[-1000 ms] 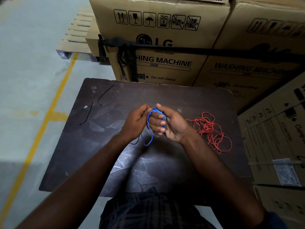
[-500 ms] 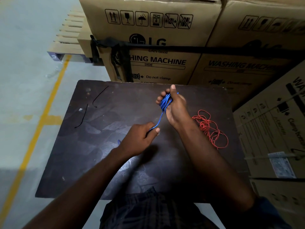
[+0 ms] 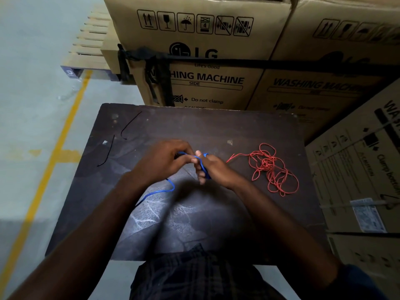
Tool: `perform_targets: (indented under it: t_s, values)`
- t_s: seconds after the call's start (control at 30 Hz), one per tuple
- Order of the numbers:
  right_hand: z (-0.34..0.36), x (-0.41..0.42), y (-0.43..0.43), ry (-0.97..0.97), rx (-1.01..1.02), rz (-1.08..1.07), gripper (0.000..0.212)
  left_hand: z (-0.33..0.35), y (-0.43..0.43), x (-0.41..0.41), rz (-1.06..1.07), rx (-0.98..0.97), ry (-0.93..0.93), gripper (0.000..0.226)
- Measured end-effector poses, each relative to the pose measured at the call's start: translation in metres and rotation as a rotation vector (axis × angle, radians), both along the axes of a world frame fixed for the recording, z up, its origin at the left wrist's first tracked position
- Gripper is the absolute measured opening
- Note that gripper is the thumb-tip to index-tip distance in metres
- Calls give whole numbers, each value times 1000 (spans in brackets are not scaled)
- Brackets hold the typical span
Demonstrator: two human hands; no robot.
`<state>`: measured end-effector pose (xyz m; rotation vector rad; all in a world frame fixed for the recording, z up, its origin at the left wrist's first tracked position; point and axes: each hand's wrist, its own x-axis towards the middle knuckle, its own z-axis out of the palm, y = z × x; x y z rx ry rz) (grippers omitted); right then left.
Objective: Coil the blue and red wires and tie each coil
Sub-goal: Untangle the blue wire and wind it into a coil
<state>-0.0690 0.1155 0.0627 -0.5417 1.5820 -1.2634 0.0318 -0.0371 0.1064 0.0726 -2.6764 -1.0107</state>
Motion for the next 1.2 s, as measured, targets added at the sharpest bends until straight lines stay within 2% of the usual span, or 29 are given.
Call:
perform_targets:
  t_s: [0.07, 0.2, 0.3, 0.4, 0.53, 0.6, 0.73, 0.87, 0.97, 1.07, 1.2]
  values:
    - [3, 5, 2, -158, -7, 40, 50, -2, -8, -2, 19, 58, -43, 11]
    - [13, 7, 10, -318, -51, 128, 61, -14, -20, -2, 74, 173, -71, 13]
    - [22, 10, 11, -389, -108, 149, 58, -23, -18, 1, 88, 271, -92, 13]
    - [31, 10, 9, -407, -215, 97, 47, -34, -4, 2, 137, 443, -105, 16]
    - [37, 2, -1, -544, -375, -27, 48, -50, 29, 4, 222, 713, -199, 28]
    - [35, -4, -6, -588, -433, -96, 48, -55, 42, 4, 230, 774, -232, 32]
    - [33, -14, -16, -601, -474, -330, 44, -58, 52, 7, 193, 650, -330, 23]
    - [35, -23, -25, -459, -420, -657, 36, -53, 60, 14, 134, 470, -477, 16]
    - [29, -31, -31, -379, -400, -822, 23, -38, 65, 17, 54, 325, -520, 19]
    - [15, -39, -31, -192, -346, -858, 21, -20, 63, 18, -1, 110, -447, 22]
    - [-3, -43, -20, 208, -188, -666, 26, 3, 43, 18, 13, 32, -261, 27]
